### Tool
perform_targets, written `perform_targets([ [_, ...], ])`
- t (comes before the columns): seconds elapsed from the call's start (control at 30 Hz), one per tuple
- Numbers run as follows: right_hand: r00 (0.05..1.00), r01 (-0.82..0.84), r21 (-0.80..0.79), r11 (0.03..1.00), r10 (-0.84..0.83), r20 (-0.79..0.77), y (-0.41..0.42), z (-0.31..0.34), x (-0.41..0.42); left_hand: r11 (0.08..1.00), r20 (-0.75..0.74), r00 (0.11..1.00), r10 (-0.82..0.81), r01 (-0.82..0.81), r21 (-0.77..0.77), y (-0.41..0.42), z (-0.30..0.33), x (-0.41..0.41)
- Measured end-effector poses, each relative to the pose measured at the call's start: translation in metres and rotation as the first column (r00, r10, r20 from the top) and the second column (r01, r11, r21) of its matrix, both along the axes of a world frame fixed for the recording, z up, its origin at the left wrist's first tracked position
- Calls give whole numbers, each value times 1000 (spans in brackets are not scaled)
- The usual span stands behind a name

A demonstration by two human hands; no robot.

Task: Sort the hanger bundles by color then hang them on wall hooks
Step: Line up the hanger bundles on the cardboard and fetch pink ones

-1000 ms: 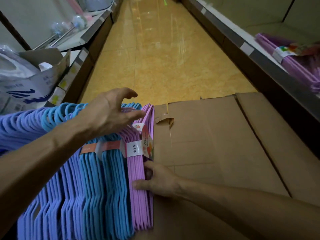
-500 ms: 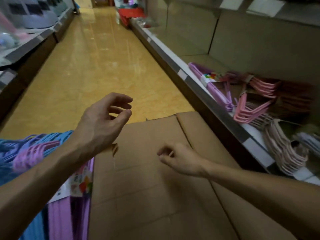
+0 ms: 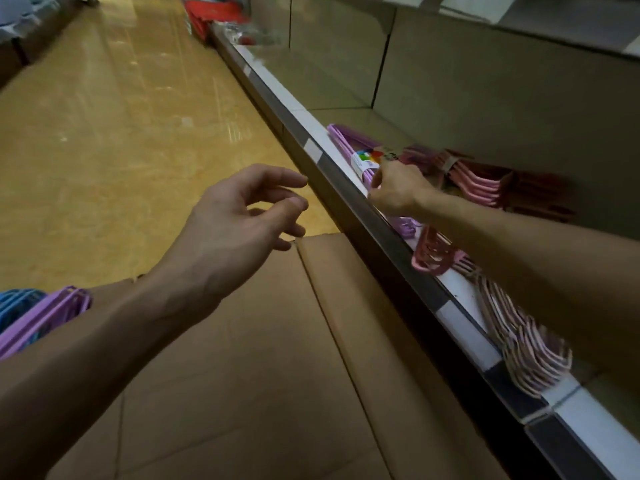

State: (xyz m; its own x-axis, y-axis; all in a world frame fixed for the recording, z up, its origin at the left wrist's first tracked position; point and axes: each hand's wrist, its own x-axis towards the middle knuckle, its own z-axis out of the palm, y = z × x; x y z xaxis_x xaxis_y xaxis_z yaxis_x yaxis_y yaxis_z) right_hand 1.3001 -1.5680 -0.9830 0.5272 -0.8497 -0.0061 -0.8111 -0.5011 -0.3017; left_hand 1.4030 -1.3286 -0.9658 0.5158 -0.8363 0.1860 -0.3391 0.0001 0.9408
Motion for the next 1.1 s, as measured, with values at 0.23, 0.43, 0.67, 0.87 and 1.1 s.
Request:
perform_targets([
  [0.23, 977, 97, 6, 995, -94, -192, -55, -20, -1, 1000, -96, 995, 16, -18, -16, -50, -2, -2],
  [0.43, 928, 102, 53, 993, -76, -366, -73, -29, 6, 1000, -91, 996, 9, -9, 8, -66, -3, -2],
  [0.67, 943, 186, 37, 982, -167, -288, -78, -45, 12, 1000, -106, 994, 28, -26, 17, -72, 4, 8],
  [0.87, 966, 227, 69, 972, -215, -142, -79, -44, 7, 1000, -113, 994, 5, -4, 9, -70, 10, 7],
  [1.1, 964, 250, 229, 941, -265, 38, -73, -16, 1, 1000, -118, 993, 18, -16, 13, -64, 12, 12],
])
